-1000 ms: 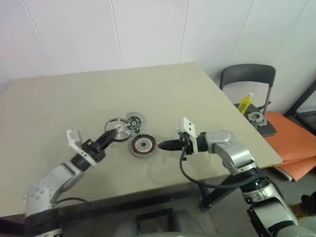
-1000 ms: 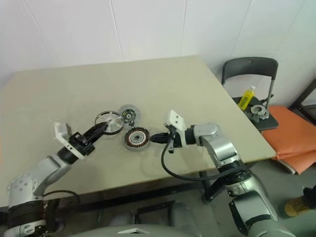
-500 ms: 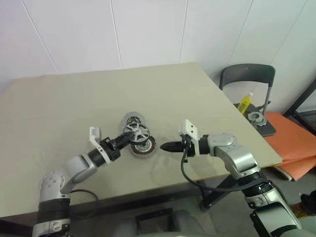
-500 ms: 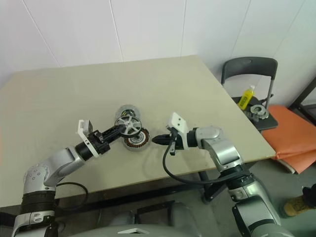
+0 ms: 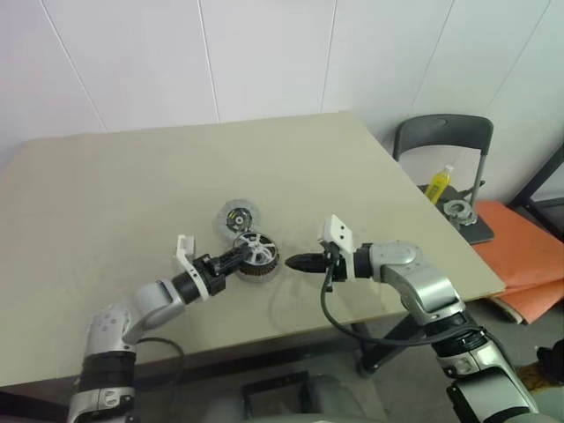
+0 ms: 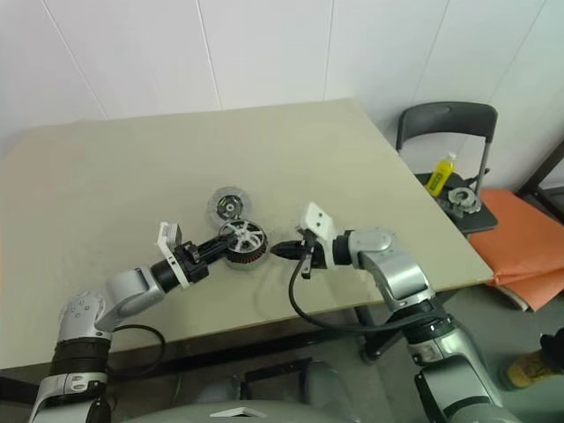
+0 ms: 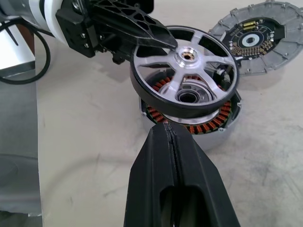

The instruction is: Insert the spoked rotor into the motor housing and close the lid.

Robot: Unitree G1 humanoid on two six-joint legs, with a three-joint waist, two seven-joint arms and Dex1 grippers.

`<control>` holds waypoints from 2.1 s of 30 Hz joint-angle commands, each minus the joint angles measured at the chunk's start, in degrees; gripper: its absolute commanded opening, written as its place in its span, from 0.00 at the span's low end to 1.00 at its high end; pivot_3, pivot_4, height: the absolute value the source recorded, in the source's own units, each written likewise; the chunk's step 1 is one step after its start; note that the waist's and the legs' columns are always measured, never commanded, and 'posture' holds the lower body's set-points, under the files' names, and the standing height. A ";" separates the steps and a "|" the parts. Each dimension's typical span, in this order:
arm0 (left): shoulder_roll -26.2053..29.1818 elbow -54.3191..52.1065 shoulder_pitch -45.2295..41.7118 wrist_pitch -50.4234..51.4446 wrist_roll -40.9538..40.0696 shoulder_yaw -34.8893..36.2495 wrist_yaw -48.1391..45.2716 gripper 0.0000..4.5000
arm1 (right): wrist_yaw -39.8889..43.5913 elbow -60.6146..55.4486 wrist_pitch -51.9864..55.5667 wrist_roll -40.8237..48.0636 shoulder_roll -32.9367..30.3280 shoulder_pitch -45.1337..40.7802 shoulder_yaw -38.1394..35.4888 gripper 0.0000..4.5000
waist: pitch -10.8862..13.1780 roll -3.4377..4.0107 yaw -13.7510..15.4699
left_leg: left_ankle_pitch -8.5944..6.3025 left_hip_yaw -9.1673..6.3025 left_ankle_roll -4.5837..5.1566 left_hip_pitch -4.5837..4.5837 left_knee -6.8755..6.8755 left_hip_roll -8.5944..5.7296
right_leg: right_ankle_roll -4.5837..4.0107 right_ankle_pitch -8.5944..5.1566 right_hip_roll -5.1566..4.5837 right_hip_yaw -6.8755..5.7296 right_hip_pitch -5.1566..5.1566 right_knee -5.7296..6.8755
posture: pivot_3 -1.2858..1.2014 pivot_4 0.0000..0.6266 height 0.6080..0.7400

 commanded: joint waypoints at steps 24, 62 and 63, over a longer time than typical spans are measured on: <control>-2.32 2.12 -2.88 -0.43 8.37 2.02 -4.17 0.11 | -0.02 -6.38 3.17 4.16 -1.24 0.38 -2.60 0.00 | 0.00 -0.01 -0.12 | 0.00 0.00 0.00 0.00 -0.01 -0.02 | 0.00 0.00 -0.01 0.01 0.01 -0.01 | 0.52 0.00 1.00; -3.35 6.71 -5.06 2.61 22.52 4.14 -9.01 0.53 | 0.53 -6.75 3.47 5.95 -4.65 0.59 -4.29 0.00 | -0.03 0.00 -0.13 | 0.00 -0.04 0.00 0.12 0.06 -0.03 | 0.00 0.00 0.00 0.01 0.13 -0.01 | 0.52 0.00 1.00; -3.34 6.70 -5.14 2.93 22.88 4.20 -8.89 0.58 | 0.51 -6.68 3.42 5.94 -4.62 0.57 -4.29 0.00 | -0.04 -0.01 -0.11 | 0.00 -0.05 0.00 0.12 0.06 -0.02 | 0.00 0.00 0.00 0.00 0.13 -0.01 | 0.52 0.00 1.00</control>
